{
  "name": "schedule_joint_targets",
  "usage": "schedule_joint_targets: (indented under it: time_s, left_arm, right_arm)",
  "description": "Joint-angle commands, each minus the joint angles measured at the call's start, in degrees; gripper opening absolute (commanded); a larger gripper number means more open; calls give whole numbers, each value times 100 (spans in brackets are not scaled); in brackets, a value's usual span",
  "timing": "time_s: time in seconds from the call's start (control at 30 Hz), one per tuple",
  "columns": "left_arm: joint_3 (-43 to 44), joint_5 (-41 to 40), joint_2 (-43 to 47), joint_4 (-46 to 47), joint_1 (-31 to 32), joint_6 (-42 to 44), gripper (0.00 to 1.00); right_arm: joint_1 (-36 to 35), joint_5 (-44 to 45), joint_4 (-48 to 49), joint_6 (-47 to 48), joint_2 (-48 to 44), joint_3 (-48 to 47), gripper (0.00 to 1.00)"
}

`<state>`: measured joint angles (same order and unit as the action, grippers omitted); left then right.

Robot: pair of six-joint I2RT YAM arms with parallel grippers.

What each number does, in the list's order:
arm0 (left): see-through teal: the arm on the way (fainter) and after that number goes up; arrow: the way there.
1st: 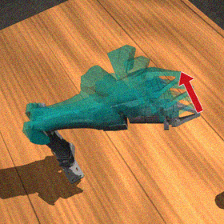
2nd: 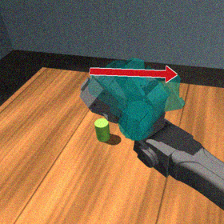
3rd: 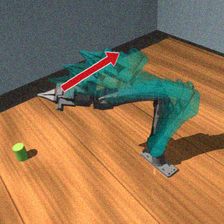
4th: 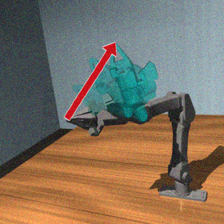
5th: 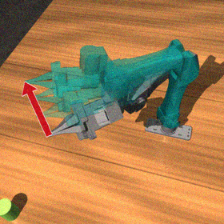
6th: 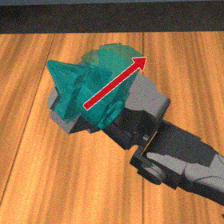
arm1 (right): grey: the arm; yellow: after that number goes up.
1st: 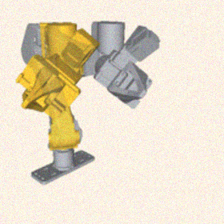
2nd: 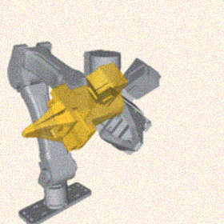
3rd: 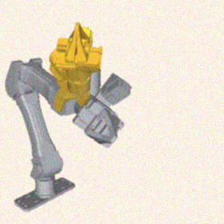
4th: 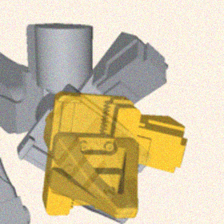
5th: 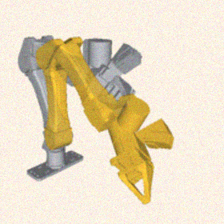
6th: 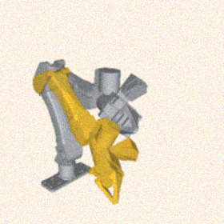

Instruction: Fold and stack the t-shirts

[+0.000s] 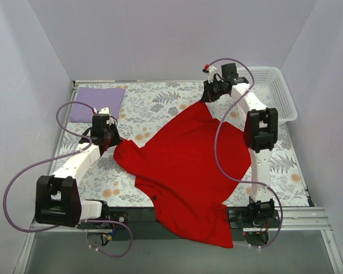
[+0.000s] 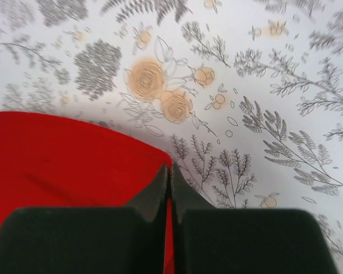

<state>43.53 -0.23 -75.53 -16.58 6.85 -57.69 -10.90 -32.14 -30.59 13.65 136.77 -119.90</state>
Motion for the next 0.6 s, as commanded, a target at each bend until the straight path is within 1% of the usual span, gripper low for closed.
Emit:
schedule_joint_targets:
  time_s: [0.0,0.03,0.1,0.13,0.27,0.3,0.37,0.4,0.5,0.57]
  left_arm:
    - [182,-442,564,287,-35,-93,0]
    - [322,-495,739,295,-35,-119,0]
    - [480,-653,942,313,-44,-181,0]
    - [594,-706,1013,296,-44,-190,0]
    - [1350,-759,1338,278,-44,-295,0]
    - [1482,-698,1461,278,-44,-382,0]
    - [1867,-654,1593,304,-44,-506,0]
    - [1974,-602,1794,348,-44,-558,0]
    - [2440,-496,2242,655,-44,-603,0]
    - [2642,-364,2480,962,-44,-638,0]
  right_arm:
    - [0,-310,88,120,-1221,97,1]
    - [-9,-345,123,77,-1614,202,1]
    - [-9,-398,123,50,-2012,300,1]
    - [-18,-372,106,50,-2397,291,1]
    - [-18,-74,1,339,-3366,204,1]
    - [-18,118,-52,532,-3733,116,1]
    - [-9,496,-105,743,-4095,2,1]
    - [0,629,-114,892,-4436,-129,1]
    - [43,1077,-97,1095,-4983,-288,1]
    - [70,1358,35,1175,-5554,-315,1]
